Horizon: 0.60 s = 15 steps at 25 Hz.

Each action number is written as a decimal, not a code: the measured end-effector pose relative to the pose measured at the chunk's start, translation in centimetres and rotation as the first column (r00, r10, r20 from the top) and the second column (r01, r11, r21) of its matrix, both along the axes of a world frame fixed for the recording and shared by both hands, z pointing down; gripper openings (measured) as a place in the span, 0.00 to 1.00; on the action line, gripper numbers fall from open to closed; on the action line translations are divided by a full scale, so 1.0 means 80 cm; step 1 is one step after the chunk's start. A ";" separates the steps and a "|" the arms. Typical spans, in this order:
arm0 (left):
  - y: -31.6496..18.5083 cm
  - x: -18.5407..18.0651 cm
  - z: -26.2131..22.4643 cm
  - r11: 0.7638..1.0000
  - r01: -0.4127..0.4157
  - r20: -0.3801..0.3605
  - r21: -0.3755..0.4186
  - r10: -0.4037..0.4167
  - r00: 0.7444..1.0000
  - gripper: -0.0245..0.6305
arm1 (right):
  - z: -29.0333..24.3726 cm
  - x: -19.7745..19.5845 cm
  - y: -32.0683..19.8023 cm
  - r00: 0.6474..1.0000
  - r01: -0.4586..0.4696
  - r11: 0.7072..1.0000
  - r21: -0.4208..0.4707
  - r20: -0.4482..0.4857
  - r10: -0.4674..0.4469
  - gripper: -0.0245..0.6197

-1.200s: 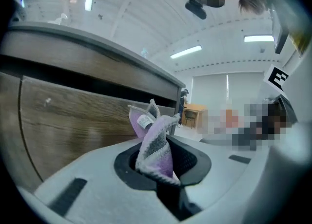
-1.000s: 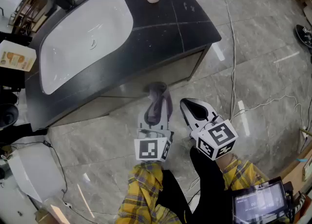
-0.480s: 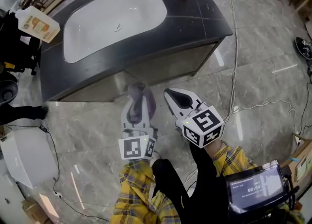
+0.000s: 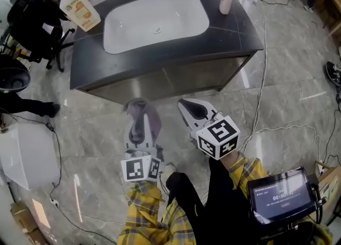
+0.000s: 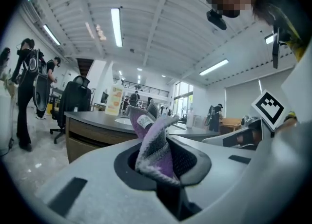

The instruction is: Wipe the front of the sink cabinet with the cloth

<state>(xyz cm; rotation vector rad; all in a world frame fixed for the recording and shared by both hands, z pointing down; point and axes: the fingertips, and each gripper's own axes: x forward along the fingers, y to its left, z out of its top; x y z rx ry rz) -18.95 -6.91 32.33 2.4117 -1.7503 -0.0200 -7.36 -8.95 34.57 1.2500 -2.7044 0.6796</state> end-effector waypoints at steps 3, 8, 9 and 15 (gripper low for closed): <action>0.022 -0.023 -0.021 1.000 0.000 0.005 0.005 0.000 1.000 0.11 | -0.017 -0.019 0.020 1.000 0.026 1.000 0.005 -0.006 -0.025 0.05; 0.056 -0.050 -0.049 1.000 -0.015 0.014 0.015 0.015 1.000 0.11 | -0.037 -0.047 0.048 0.998 0.058 0.998 0.009 -0.010 -0.058 0.05; 0.064 -0.054 -0.055 1.000 -0.017 0.020 0.021 0.017 1.000 0.11 | -0.041 -0.052 0.054 0.998 0.065 0.998 0.011 -0.011 -0.065 0.05; 0.110 -0.074 -0.093 0.999 -0.025 0.012 0.045 0.025 1.000 0.11 | -0.073 -0.074 0.081 0.997 0.070 0.997 0.044 -0.021 -0.069 0.05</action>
